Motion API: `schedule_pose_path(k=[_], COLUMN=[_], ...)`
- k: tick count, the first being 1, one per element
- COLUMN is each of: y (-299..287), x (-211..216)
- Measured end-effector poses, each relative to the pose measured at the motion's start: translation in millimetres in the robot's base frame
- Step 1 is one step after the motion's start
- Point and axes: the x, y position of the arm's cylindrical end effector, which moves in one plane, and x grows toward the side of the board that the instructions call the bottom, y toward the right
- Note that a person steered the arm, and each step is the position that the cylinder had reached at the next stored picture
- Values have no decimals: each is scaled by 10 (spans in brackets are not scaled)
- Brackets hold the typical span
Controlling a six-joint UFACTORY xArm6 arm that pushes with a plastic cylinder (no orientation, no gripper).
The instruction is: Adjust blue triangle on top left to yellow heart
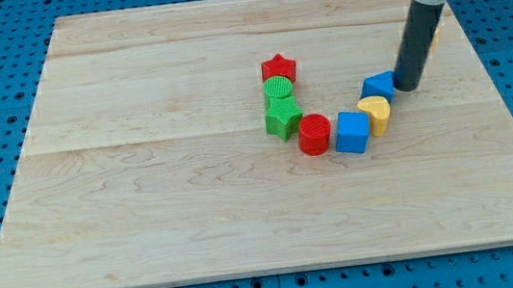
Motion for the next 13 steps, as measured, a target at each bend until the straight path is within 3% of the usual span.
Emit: schedule_pose_path(k=[2,5,9,10,13], y=[-234,588,601,529,-513], x=[0,-61,-405,-431,-432])
